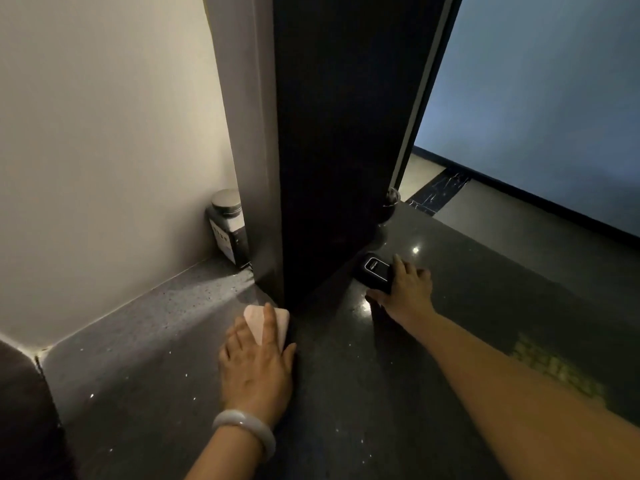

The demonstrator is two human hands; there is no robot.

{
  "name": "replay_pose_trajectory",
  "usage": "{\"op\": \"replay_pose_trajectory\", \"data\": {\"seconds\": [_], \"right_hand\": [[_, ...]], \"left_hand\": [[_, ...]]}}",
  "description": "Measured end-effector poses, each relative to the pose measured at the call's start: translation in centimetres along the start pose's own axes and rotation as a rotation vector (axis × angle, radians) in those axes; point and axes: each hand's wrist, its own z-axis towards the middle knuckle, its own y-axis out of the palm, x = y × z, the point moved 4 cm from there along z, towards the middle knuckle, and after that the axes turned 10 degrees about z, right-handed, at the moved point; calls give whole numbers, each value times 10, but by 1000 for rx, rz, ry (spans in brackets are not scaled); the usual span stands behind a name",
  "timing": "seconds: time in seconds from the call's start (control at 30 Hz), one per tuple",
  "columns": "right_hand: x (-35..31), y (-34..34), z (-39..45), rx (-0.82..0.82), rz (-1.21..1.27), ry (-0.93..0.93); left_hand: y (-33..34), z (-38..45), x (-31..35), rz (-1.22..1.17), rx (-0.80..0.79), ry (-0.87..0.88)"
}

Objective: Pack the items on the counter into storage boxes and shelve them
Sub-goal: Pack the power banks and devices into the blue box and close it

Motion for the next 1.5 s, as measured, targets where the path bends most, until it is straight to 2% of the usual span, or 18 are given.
{"op": "replay_pose_trajectory", "data": {"seconds": [0.1,0.23,0.3,0.43,0.57,0.7,0.87,1.17,1.5], "right_hand": [[1,-1,5,34,-87,21],[4,-13,-16,20,-7,63],[8,-22,-37,9,117,64],[28,-46,-92,-26,517,128],[63,-74,-156,32,734,232],[100,-98,-238,164,1003,415],[133,-129,-356,421,1175,572],[176,-215,-562,886,1072,708],[211,-255,-817,1268,964,869]], "left_hand": [[0,0,-1,10,-12,6],[-3,0,1,61,-24,-32],[-7,-2,2,85,-25,-50],[-17,-6,2,62,-34,-30],[-29,-28,15,33,-26,43],[-44,-74,58,-29,44,243],[-56,-154,143,-107,18,581],[-67,-346,255,-223,40,1212],[-76,-585,311,-213,113,1624]]}}
